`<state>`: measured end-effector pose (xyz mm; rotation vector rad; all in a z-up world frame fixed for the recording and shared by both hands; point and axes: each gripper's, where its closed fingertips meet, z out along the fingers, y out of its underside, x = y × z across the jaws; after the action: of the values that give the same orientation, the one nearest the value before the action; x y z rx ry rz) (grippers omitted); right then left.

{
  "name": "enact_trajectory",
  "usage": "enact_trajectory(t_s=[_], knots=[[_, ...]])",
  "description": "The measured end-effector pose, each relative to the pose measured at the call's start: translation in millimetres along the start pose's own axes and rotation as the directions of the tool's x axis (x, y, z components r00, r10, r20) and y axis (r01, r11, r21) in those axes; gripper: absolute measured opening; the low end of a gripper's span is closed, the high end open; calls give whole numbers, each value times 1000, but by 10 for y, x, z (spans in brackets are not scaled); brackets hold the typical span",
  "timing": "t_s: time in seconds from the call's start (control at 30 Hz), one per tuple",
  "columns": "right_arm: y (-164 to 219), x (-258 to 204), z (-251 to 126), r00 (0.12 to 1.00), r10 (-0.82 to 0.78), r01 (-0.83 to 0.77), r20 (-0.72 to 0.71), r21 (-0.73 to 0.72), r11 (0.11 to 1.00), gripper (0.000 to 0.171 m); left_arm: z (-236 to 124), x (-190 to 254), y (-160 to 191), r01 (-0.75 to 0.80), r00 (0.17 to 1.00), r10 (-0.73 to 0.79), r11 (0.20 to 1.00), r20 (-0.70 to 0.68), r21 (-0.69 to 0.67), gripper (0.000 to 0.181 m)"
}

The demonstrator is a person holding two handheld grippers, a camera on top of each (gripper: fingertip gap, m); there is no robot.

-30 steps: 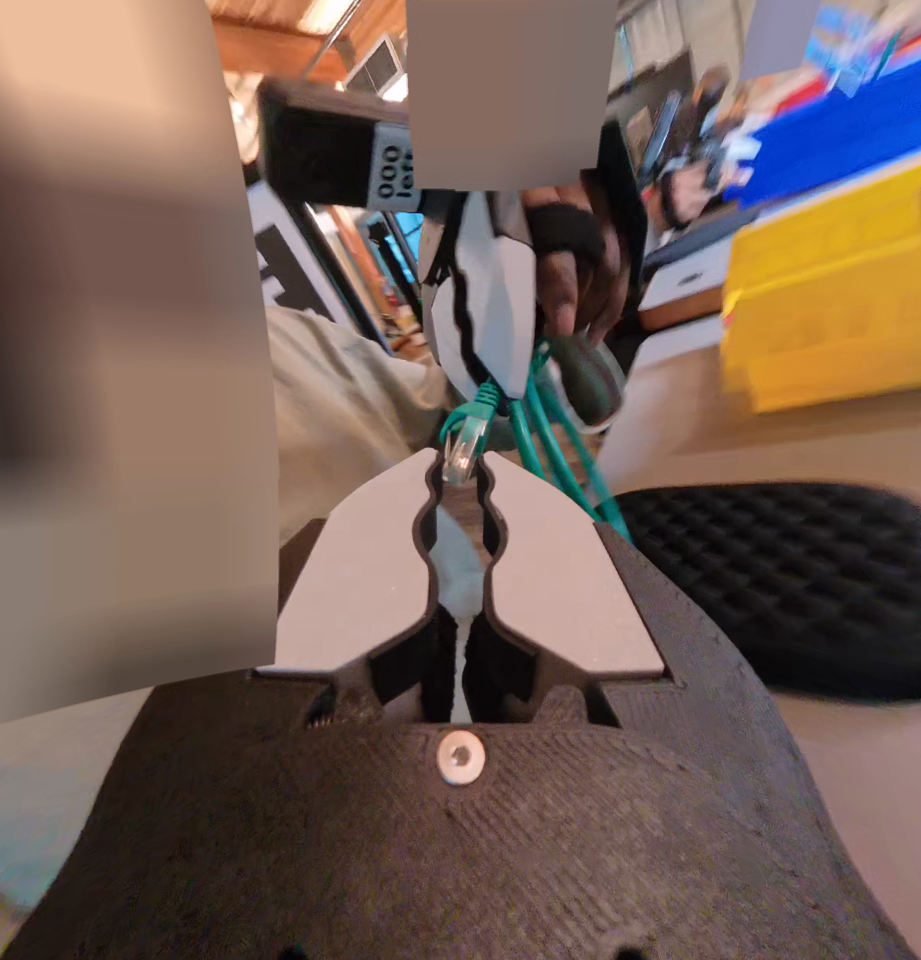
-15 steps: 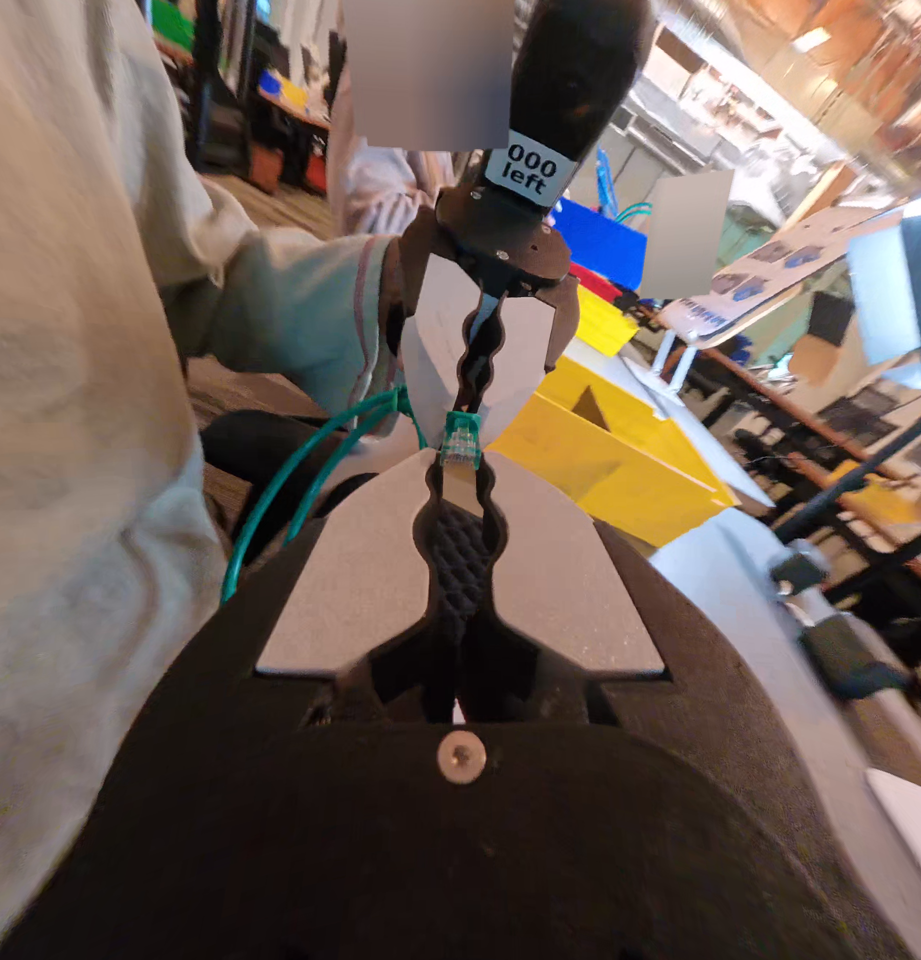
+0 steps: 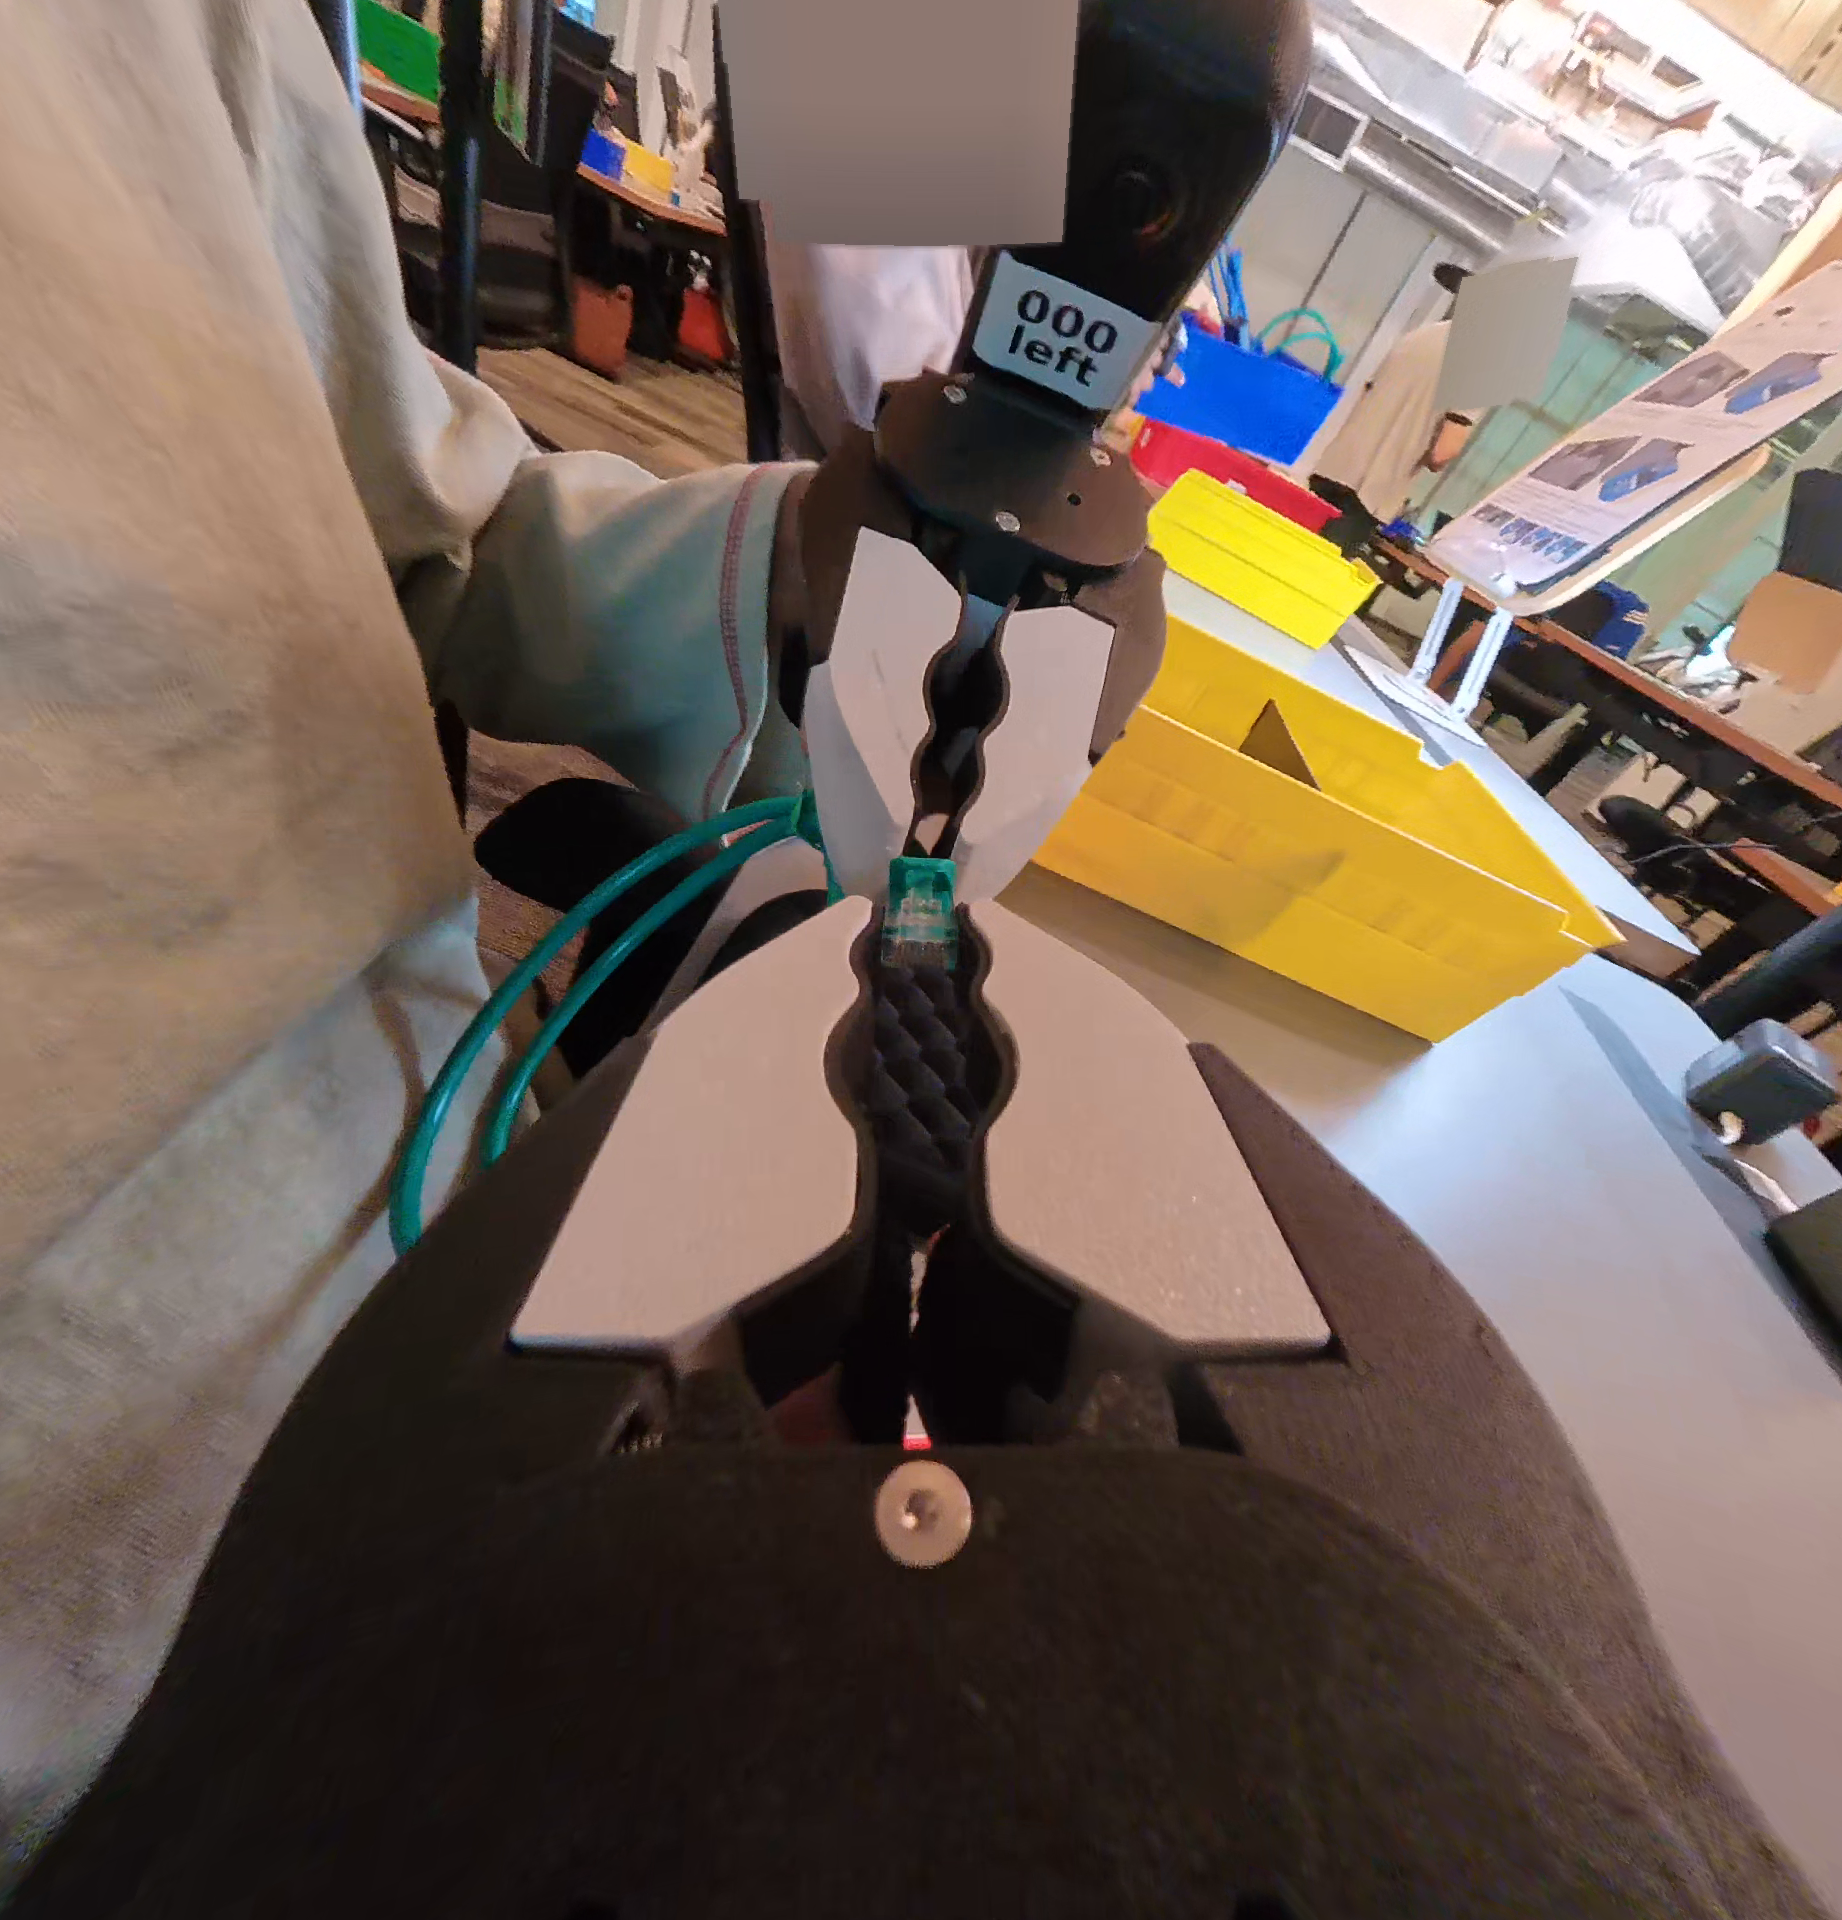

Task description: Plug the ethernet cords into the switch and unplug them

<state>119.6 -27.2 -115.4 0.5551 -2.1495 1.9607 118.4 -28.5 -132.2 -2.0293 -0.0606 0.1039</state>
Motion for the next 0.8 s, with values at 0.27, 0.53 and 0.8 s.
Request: enact_trajectory(t_s=[0.27,0.53,0.8], knots=[[-66,-17,-74,996,88,-91,24,141,986,13,21,92,-263,-67,998,61,947,31,314,38],[-85,-41,-98,995,100,-102,21,162,981,13,62,69,-242,-13,998,-9,940,64,342,17],[-85,-52,-99,995,101,-103,20,161,982,13,82,45,-227,21,997,-47,936,66,350,16]])
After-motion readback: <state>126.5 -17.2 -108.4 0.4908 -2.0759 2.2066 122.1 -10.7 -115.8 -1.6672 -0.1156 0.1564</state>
